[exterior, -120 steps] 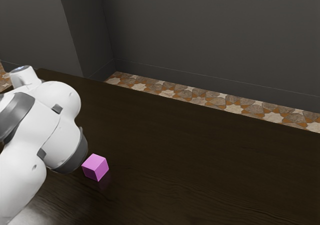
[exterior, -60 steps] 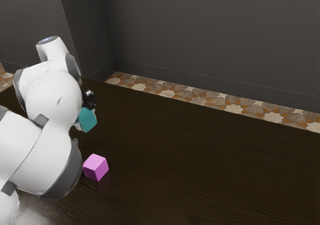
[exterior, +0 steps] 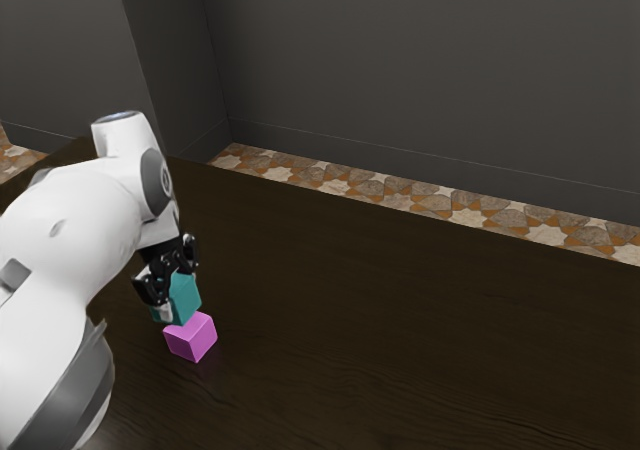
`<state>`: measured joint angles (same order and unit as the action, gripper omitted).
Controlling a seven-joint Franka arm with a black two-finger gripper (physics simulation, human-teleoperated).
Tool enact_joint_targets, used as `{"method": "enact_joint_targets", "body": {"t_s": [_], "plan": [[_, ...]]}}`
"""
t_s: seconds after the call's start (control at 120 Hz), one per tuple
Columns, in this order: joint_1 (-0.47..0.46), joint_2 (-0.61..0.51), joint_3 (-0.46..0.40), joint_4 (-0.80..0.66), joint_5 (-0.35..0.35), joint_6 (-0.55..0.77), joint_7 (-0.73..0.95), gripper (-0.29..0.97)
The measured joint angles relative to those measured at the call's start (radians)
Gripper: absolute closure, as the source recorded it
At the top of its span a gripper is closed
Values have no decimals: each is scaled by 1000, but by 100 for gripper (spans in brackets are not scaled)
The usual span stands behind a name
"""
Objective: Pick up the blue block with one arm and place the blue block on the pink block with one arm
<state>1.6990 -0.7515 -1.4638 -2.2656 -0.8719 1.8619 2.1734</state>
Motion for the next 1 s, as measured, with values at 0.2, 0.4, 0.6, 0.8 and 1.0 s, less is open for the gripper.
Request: {"method": "enact_joint_targets", "body": {"t_s": [0.2,0.4,0.6,0.8,1.0], "plan": [[-31,-6,-18,-36,4,87,-39,32],[-40,0,-27,-38,-1,148,-30,32],[-79,7,-28,-58,-10,171,-26,32],[-92,7,-20,-84,-13,179,-29,32],[-88,12,-18,-89,-14,183,-14,32]]}}
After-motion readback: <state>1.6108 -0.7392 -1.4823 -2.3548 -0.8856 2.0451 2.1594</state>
